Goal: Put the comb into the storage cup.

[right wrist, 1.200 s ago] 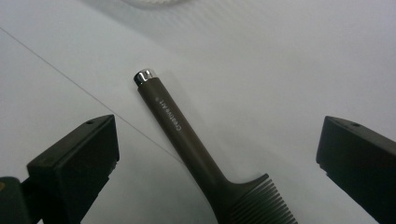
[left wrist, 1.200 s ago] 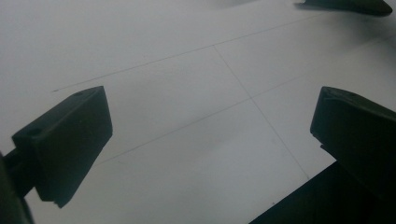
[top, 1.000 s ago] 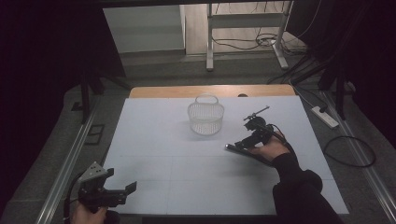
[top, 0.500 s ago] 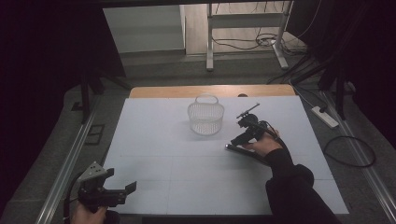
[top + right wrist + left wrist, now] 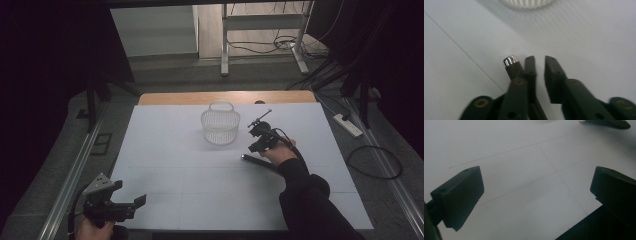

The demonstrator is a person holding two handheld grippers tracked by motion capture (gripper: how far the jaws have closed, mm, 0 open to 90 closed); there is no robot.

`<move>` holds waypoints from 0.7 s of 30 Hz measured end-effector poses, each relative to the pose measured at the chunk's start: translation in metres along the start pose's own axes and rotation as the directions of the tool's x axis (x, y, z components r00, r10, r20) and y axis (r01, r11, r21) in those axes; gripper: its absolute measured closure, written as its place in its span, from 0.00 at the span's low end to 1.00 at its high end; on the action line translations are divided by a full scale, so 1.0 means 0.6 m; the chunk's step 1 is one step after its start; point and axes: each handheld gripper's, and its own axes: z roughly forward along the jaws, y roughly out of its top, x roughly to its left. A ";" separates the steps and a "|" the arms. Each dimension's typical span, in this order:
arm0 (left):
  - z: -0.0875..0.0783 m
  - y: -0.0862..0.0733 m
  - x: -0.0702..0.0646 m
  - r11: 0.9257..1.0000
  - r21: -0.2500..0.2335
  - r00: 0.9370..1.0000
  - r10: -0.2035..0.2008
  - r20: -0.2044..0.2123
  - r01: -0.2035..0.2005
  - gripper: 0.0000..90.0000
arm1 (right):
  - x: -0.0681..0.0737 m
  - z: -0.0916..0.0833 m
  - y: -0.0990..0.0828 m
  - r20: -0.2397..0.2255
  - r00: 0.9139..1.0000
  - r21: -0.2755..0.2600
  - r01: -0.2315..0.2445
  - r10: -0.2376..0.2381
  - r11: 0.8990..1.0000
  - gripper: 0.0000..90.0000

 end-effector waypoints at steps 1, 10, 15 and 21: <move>0.000 0.000 0.000 1.000 0.000 1.000 0.000 0.000 0.000 0.00 | 0.000 0.001 0.001 -0.004 1.000 -0.003 0.002 -0.002 1.000 0.97; 0.000 0.000 0.000 1.000 0.000 1.000 -0.001 0.001 0.001 0.00 | 0.007 0.009 0.010 0.035 0.999 -0.025 0.041 -0.040 0.999 0.99; 0.000 0.000 0.001 1.000 0.000 1.000 -0.002 0.001 0.002 0.00 | 0.007 0.018 0.011 0.035 0.999 -0.027 0.031 -0.030 0.999 0.99; 0.000 0.000 0.000 1.000 0.000 1.000 -0.001 0.001 0.001 0.00 | 0.009 0.031 0.010 0.025 1.000 -0.018 0.019 -0.018 1.000 0.99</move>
